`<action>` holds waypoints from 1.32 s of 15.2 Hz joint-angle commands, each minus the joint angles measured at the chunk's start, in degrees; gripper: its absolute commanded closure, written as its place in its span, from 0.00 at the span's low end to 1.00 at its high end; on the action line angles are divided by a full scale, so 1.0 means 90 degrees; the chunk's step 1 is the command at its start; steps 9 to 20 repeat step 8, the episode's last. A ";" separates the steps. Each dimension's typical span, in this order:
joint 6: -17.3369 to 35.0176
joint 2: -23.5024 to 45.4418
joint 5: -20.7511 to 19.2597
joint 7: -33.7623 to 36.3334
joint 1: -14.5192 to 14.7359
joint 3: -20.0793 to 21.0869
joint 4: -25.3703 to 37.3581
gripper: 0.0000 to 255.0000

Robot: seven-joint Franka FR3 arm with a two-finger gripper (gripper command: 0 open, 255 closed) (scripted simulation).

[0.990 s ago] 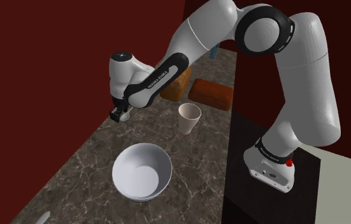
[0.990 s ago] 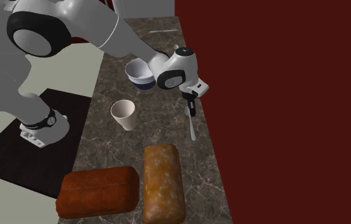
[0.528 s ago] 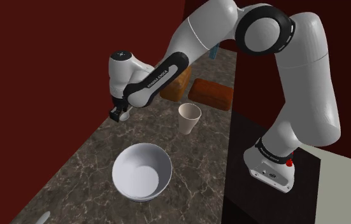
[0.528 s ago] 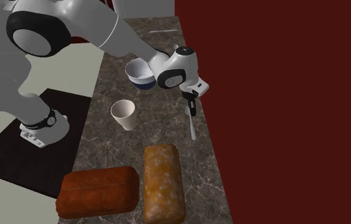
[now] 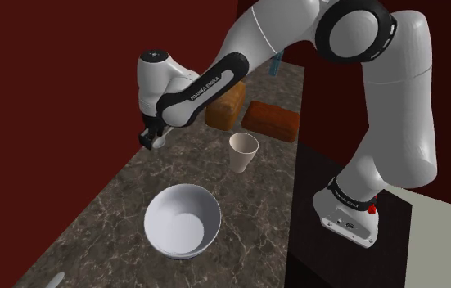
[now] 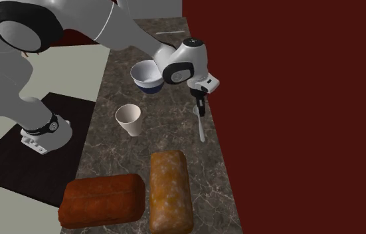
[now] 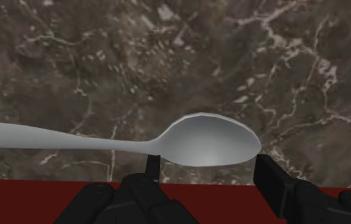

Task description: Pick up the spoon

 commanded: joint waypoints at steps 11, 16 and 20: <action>-0.0419 -0.0385 0.0128 -0.0106 -0.0065 0.0101 0.0036 1.00; -0.0419 -0.0385 0.0128 -0.0106 -0.0065 0.0101 0.0036 1.00; -0.0419 -0.0385 0.0128 -0.0106 -0.0065 0.0101 0.0036 1.00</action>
